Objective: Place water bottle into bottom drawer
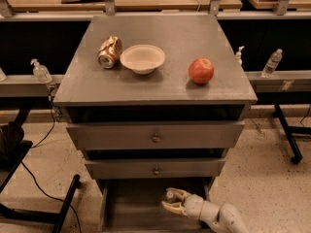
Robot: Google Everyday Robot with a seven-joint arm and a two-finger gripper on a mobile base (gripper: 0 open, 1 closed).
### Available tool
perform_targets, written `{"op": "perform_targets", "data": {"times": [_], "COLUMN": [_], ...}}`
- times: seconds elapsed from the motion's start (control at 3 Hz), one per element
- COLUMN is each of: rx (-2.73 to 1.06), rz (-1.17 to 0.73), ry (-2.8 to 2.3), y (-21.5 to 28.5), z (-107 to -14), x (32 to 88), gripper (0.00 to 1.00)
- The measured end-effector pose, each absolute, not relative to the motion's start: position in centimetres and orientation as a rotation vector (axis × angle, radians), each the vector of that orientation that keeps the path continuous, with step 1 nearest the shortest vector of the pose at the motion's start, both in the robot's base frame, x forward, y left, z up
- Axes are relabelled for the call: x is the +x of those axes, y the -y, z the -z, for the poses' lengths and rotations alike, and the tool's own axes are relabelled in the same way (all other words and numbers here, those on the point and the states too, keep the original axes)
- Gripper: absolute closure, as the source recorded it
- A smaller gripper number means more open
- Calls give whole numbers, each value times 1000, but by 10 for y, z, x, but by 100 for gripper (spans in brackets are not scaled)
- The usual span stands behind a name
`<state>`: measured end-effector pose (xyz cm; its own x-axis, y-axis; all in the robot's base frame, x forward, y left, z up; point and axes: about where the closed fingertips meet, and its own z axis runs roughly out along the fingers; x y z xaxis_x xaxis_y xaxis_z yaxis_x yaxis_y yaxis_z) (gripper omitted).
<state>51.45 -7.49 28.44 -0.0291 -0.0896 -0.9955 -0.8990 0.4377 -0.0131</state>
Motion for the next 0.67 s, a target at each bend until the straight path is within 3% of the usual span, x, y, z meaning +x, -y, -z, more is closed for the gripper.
{"op": "perform_targets", "data": {"times": [0.33, 0.67], "rx": [-915, -898], "rz": [-847, -838], "ry": [-1454, -1457], "y": [74, 80], "z": [-277, -266], "x": [504, 499], "gripper": [100, 78]}}
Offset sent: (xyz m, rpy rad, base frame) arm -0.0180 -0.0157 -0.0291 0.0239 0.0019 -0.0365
